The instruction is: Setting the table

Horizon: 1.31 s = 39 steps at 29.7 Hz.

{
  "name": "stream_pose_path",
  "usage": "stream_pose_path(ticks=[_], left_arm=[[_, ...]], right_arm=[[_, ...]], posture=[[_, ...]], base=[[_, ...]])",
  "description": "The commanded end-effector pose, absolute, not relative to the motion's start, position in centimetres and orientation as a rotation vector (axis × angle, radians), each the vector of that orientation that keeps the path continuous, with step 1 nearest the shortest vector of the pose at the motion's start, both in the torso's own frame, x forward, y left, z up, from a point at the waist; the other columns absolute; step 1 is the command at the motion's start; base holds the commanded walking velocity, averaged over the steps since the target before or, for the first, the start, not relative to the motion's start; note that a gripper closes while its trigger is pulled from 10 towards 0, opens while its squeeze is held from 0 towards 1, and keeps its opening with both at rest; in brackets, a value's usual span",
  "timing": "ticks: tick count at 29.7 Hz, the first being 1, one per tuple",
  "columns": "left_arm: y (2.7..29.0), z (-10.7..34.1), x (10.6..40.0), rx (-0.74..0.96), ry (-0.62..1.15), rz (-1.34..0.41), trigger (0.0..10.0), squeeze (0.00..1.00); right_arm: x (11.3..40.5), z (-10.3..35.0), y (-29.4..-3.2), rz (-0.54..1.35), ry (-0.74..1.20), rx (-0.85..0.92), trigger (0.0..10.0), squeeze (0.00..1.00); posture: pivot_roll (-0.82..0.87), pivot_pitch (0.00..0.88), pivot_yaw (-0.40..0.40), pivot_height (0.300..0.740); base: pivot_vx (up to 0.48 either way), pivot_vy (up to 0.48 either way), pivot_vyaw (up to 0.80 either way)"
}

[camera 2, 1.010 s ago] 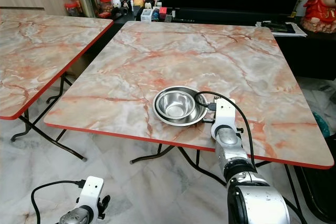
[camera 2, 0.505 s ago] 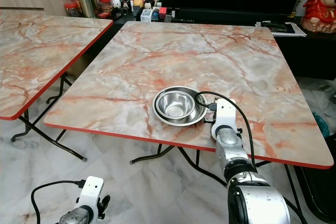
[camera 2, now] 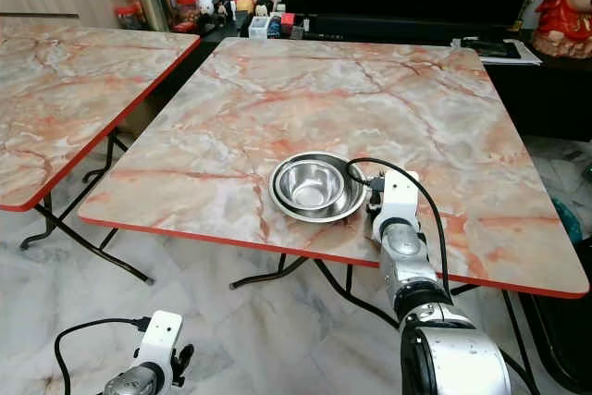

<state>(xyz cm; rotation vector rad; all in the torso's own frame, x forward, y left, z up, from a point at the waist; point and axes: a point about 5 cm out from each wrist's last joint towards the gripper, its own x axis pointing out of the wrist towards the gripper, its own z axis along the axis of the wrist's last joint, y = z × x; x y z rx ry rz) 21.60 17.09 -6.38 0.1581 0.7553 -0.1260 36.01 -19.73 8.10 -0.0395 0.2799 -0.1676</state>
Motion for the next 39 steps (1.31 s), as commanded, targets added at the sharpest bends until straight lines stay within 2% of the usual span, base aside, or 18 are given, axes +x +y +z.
stream_pose_path(ticks=[1,13,15,23,39], left_arm=[[17.1,-6.2,21.9,0.172,0.751,-0.136,10.0,0.00],[17.1,-6.2,22.0,0.171,0.751,-0.137,10.0,0.00],[17.0,-6.1,22.1,0.155,0.735,-0.132,10.0,0.00],[16.9,-5.9,22.3,0.145,0.715,-0.108,10.0,0.00],[17.7,-6.0,21.7,0.101,0.689,-0.023,10.0,0.00]], right_arm=[[36.6,9.3,-19.6,-0.170,0.218,-0.036,10.0,0.00],[36.8,9.8,-19.8,-0.196,0.190,-0.027,10.0,0.00],[37.0,12.3,-20.2,-0.250,-0.024,0.048,10.0,0.00],[36.6,13.2,-18.1,-0.156,-0.176,0.086,10.0,0.00],[36.5,13.9,-16.2,-0.074,-0.252,0.084,10.0,0.00]], posture=[[0.02,0.000,0.041,0.705],[0.02,0.000,0.041,0.705],[0.02,0.000,0.041,0.705],[0.01,0.000,0.027,0.705],[0.01,0.000,-0.004,0.705]], base=[[0.000,0.000,0.00],[0.000,0.000,0.00],[0.000,0.000,0.00],[0.000,0.000,0.00],[0.000,0.034,0.00]])
